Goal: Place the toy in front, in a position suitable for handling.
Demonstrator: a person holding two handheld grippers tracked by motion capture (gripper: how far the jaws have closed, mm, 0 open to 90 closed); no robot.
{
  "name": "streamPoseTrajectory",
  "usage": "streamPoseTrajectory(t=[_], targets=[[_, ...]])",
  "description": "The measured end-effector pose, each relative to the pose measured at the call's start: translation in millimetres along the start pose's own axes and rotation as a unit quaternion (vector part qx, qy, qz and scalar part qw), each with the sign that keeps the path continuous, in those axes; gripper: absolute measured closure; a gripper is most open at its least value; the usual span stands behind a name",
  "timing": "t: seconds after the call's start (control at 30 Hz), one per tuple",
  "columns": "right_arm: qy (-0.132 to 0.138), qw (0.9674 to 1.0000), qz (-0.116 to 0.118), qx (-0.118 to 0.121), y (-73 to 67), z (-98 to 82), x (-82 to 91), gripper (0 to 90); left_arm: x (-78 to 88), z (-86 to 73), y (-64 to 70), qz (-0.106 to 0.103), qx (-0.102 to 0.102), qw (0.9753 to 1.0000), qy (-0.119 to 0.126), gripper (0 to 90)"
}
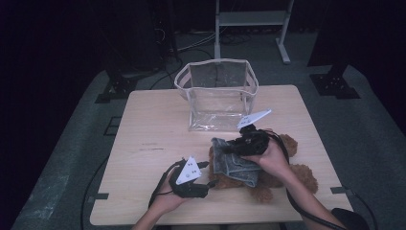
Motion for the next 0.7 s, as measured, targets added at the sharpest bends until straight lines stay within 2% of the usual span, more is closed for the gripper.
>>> streamPoseTrajectory(t=[0.1,0.27,0.4,0.7], targets=[[0.010,0.9997,-0.018,-0.012,11.3,-2.7,13.9,73.4,-0.5,-0.9,-0.9,0.000,0.004,1.0000,0.001,35.4],[0.033,0.9984,-0.033,-0.032,22.8,-9.9,39.5,73.5,-1.8,2.1,-1.1,-0.003,0.007,1.0000,0.004,35.2],[0.038,0.9980,-0.040,-0.031,23.1,-14.8,56.8,73.4,-5.9,8.2,-1.7,-0.005,0.005,0.9999,0.008,33.5],[0.046,0.9964,-0.065,-0.030,22.7,-25.5,95.2,73.4,-30.4,32.1,-7.2,-0.014,0.021,0.9992,0.031,27.2]])
Point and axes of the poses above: each handheld gripper's, and its own axes: x roughly backward along the jaws, z roughly out of its top, y roughly to its right, the point moved 2 cm from there along -x, roughly forward along the jaws, and after that the axes turned 4 degrees about x, right-handed, at the moved point
